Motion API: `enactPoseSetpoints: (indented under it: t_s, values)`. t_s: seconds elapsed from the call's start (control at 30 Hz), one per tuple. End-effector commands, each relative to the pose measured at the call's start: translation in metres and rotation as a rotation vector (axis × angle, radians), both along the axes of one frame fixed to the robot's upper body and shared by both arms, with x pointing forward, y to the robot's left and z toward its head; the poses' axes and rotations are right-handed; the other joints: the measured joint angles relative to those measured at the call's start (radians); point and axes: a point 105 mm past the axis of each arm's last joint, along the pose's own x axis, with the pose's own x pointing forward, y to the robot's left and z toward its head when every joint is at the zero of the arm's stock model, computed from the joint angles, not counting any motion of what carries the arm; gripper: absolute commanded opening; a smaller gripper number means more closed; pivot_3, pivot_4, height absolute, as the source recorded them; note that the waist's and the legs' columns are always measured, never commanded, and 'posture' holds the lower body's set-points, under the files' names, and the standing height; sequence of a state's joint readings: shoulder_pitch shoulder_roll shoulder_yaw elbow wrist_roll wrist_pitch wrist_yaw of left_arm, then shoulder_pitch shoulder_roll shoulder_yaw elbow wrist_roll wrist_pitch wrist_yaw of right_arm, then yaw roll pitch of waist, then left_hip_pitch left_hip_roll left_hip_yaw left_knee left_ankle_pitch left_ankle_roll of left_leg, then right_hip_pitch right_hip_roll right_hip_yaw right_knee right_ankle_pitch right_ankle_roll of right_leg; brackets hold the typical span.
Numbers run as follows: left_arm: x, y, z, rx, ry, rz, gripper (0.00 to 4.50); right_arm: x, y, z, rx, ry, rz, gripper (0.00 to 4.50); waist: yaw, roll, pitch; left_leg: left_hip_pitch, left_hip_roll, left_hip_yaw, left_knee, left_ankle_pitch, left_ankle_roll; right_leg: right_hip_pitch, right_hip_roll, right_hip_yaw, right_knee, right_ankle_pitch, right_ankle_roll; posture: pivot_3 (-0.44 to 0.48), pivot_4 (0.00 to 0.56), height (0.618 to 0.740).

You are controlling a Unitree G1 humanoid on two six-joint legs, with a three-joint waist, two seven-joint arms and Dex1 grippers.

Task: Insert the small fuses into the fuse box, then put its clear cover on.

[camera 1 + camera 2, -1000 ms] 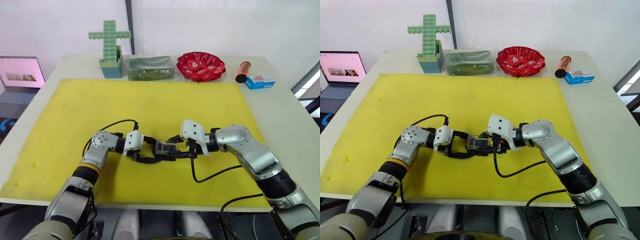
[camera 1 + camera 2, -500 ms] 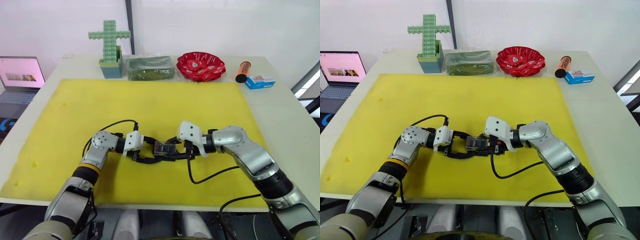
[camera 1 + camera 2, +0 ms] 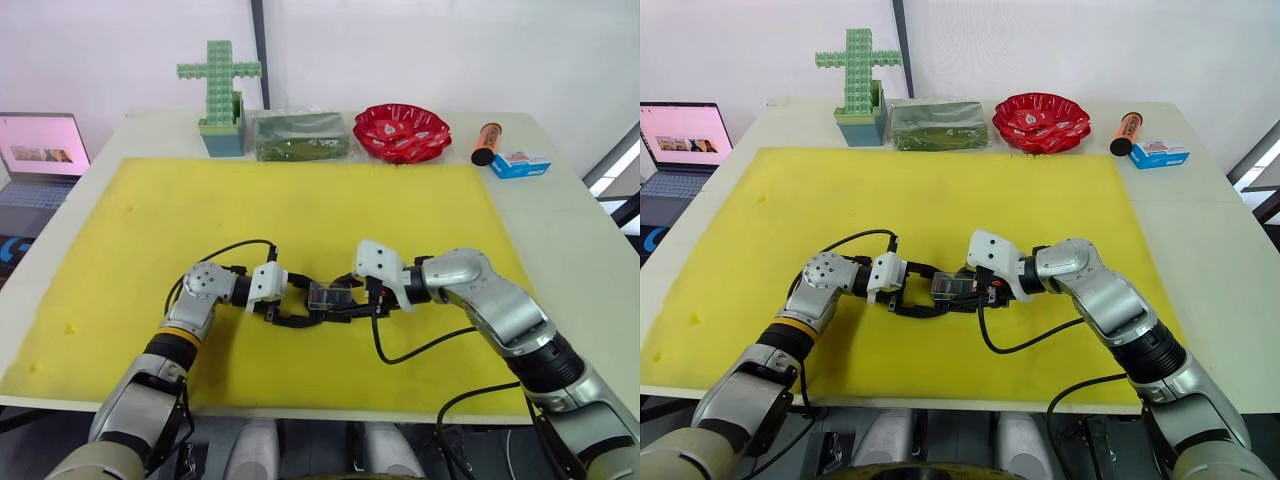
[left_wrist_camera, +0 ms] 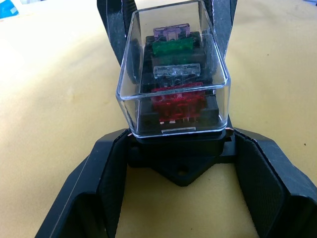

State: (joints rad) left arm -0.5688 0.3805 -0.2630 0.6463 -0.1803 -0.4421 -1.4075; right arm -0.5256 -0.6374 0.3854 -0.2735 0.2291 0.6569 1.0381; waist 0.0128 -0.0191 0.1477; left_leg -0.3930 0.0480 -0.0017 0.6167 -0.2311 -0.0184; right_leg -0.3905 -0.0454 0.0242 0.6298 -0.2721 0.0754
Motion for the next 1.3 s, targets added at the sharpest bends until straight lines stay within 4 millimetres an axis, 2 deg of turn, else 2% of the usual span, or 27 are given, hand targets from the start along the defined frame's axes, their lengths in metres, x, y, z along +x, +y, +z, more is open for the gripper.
enactPoseSetpoints:
  t_s: [0.03, 0.7, 0.73, 0.9, 1.1, 1.3]
  values:
    - [-0.003, 0.005, -0.018, 0.066, 0.045, 0.022, 2.79, 0.0, -0.003, -0.002, -0.023, -0.014, 0.004, 1.81, 0.0, 0.0, 0.0, 0.0, 0.0, 0.0, 0.0, 0.0, 0.0, 0.0, 0.0, 0.0, 0.0, 0.0, 0.0, 0.0, 0.15, 0.74]
    - [-0.002, 0.005, -0.016, 0.066, 0.04, 0.02, 2.79, -0.004, -0.006, -0.007, -0.002, -0.012, -0.042, 1.81, 0.0, 0.0, 0.0, 0.0, 0.0, 0.0, 0.0, 0.0, 0.0, 0.0, 0.0, 0.0, -0.001, 0.0, 0.0, 0.0, 0.15, 0.74]
    - [-0.002, 0.005, -0.016, 0.066, 0.041, 0.02, 2.79, -0.004, -0.006, -0.006, -0.002, -0.013, -0.041, 2.54, 0.0, 0.0, 0.0, 0.0, 0.0, 0.0, 0.0, 0.0, 0.0, 0.0, 0.0, 0.0, -0.001, 0.0, 0.0, 0.0, 0.15, 0.74]
    - [-0.002, 0.005, -0.016, 0.067, 0.041, 0.021, 2.79, -0.004, -0.008, -0.003, -0.005, -0.02, -0.029, 4.12, 0.001, 0.0, 0.0, -0.001, 0.0, 0.0, 0.0, 0.0, 0.0, -0.001, -0.001, 0.0, -0.001, 0.0, 0.0, 0.0, 0.15, 0.74]
    - [-0.002, 0.005, -0.016, 0.068, 0.042, 0.022, 2.79, -0.002, -0.008, 0.0, 0.002, -0.025, -0.026, 4.12, 0.0, 0.0, 0.0, -0.001, 0.0, 0.0, -0.001, 0.0, 0.0, -0.001, -0.001, 0.0, -0.001, 0.0, 0.0, 0.0, 0.15, 0.74]
    - [-0.002, 0.005, -0.017, 0.07, 0.04, 0.022, 2.79, -0.005, -0.023, 0.008, -0.023, -0.039, -0.024, 4.12, 0.001, 0.0, 0.0, -0.001, 0.0, 0.0, -0.001, 0.0, 0.0, -0.001, -0.001, 0.0, -0.001, 0.0, 0.0, 0.0, 0.15, 0.74]
